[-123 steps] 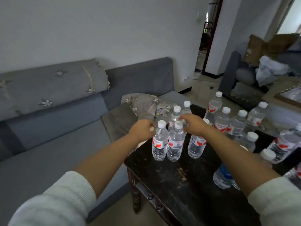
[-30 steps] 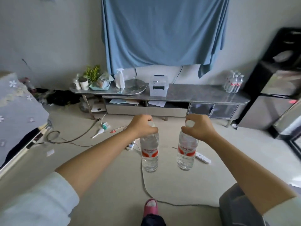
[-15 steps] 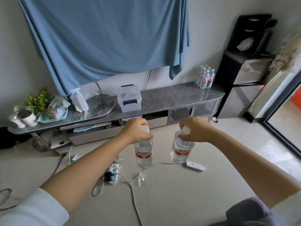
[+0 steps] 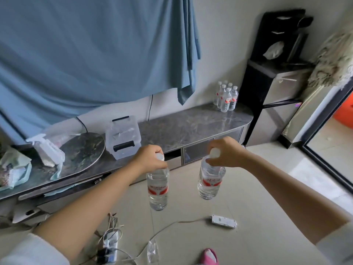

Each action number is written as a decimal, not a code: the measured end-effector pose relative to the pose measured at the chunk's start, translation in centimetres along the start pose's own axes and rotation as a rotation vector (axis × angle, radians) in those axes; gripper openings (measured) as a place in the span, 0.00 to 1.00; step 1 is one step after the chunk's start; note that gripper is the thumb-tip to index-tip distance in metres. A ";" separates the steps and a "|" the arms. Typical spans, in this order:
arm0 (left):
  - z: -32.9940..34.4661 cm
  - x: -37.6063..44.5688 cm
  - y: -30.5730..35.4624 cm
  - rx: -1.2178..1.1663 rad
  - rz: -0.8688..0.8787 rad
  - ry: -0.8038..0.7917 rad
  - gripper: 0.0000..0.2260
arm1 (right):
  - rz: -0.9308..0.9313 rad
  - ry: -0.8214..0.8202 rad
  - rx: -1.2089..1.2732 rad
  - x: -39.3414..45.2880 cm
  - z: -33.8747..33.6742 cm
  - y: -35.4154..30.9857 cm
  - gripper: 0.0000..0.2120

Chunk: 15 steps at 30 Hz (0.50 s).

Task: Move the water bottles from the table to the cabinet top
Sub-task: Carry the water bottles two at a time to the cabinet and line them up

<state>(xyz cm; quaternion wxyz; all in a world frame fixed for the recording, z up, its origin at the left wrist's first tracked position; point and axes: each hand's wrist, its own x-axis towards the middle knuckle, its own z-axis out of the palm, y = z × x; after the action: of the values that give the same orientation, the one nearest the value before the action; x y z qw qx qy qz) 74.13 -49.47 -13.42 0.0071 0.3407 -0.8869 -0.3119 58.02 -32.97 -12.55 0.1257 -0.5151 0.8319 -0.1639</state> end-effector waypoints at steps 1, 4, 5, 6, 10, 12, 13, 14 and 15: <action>0.0 2.0 0.8 0.006 0.007 -0.008 0.13 | 0.004 0.007 -0.001 1.6 -0.6 1.4 0.11; 0.0 8.0 3.3 -0.020 0.028 0.006 0.13 | 0.026 0.010 -0.004 6.1 -2.4 5.1 0.12; -0.1 9.5 4.0 -0.030 0.039 0.021 0.13 | 0.030 0.019 -0.009 7.2 -2.8 6.1 0.12; -0.2 11.4 4.7 -0.036 0.052 0.030 0.14 | 0.043 0.035 -0.006 8.5 -3.2 7.2 0.12; 0.2 18.6 7.6 -0.077 0.078 0.073 0.15 | 0.102 0.051 0.028 13.4 -4.6 11.9 0.10; 0.3 22.0 8.7 -0.100 0.074 0.075 0.15 | 0.132 0.062 0.067 15.8 -5.5 14.2 0.05; 0.2 23.7 9.4 -0.100 0.074 0.066 0.15 | 0.144 0.059 0.084 16.9 -6.1 15.3 0.06; 0.2 25.3 9.9 -0.094 0.075 0.051 0.15 | 0.160 0.045 0.100 18.1 -6.5 16.3 0.09; 0.1 27.4 10.4 -0.082 0.080 0.034 0.14 | 0.172 0.038 0.121 19.5 -6.9 17.5 0.10</action>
<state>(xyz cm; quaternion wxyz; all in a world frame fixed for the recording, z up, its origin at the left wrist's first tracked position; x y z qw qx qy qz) 46.86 -60.09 -13.18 0.0486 0.3098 -0.8859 -0.3419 32.65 -42.23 -14.10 0.1542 -0.4300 0.8639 -0.2123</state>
